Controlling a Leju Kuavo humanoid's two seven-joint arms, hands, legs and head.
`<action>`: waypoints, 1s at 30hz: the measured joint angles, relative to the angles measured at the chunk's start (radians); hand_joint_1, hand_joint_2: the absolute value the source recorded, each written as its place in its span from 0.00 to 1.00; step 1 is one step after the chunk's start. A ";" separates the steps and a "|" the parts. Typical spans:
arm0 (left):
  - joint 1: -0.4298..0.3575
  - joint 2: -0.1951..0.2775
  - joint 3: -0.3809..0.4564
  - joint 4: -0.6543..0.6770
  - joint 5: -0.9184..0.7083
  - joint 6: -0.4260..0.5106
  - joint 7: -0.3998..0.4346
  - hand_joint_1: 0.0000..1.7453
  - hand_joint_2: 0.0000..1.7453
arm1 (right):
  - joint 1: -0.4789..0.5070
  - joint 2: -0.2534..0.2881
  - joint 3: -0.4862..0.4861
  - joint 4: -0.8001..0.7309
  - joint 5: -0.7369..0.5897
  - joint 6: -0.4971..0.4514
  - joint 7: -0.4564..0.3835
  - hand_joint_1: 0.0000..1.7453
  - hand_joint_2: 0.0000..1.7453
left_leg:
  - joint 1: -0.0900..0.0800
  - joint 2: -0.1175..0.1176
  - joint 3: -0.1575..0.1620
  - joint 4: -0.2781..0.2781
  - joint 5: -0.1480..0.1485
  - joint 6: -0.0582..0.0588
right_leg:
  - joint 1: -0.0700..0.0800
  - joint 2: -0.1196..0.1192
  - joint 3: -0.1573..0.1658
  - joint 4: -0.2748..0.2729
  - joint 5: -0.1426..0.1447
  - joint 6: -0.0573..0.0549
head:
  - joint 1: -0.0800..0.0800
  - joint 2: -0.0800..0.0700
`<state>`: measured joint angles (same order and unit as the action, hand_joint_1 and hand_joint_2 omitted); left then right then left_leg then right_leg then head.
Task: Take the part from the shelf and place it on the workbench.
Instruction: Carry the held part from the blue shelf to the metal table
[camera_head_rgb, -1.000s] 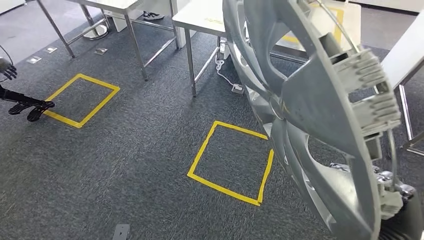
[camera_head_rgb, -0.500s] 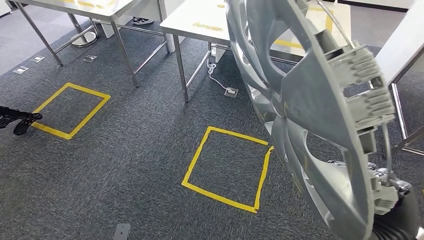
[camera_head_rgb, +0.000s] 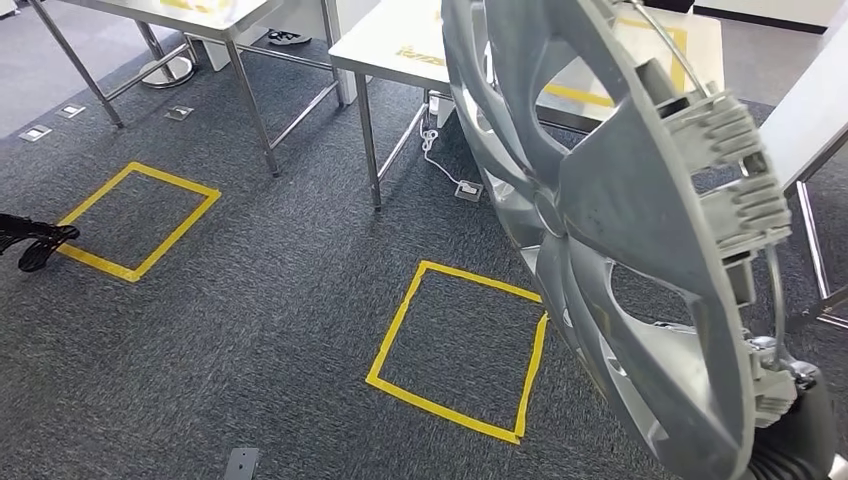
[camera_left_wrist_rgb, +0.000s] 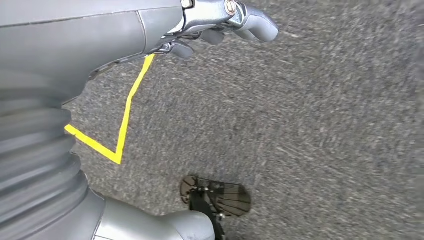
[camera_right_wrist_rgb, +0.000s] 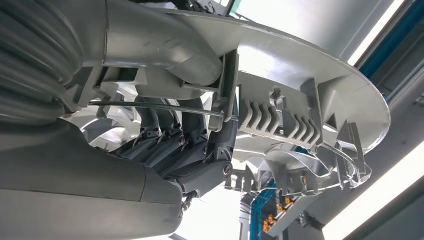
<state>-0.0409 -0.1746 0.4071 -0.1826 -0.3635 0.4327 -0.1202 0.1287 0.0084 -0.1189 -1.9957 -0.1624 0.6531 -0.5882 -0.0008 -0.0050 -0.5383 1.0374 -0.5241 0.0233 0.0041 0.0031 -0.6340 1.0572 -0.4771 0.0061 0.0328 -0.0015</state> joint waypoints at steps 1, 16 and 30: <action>0.000 -0.001 0.000 0.000 0.000 0.000 0.000 0.00 1.00 | 0.000 0.000 0.000 0.000 0.000 -0.001 -0.001 1.00 1.00 | 0.000 0.000 0.007 0.002 -0.004 -0.006 | 0.004 0.000 0.007 -0.020 0.007 -0.007 | 0.000 0.000; 0.000 0.001 0.001 0.002 -0.002 -0.002 0.000 0.00 1.00 | -0.002 0.000 0.000 -0.001 0.006 -0.009 -0.004 1.00 1.00 | 0.005 0.000 -0.090 0.021 0.070 -0.037 | -0.009 0.009 0.141 -0.037 -0.076 -0.013 | -0.007 0.000; 0.002 0.002 0.001 0.001 -0.002 -0.003 -0.003 0.00 1.00 | -0.007 0.000 0.001 -0.002 -0.009 -0.006 -0.002 1.00 1.00 | 0.004 0.000 0.020 -0.005 -0.009 -0.003 | -0.006 -0.015 -0.032 0.026 0.023 0.001 | -0.007 0.000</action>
<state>-0.0392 -0.1726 0.4086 -0.1816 -0.3654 0.4295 -0.1234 0.1219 0.0084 -0.1176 -1.9978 -0.1714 0.6468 -0.5906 0.0027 -0.0054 -0.5187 1.0328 -0.5328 0.0207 -0.0018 -0.0123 -0.6660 1.0831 -0.4545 0.0071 0.0259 -0.0015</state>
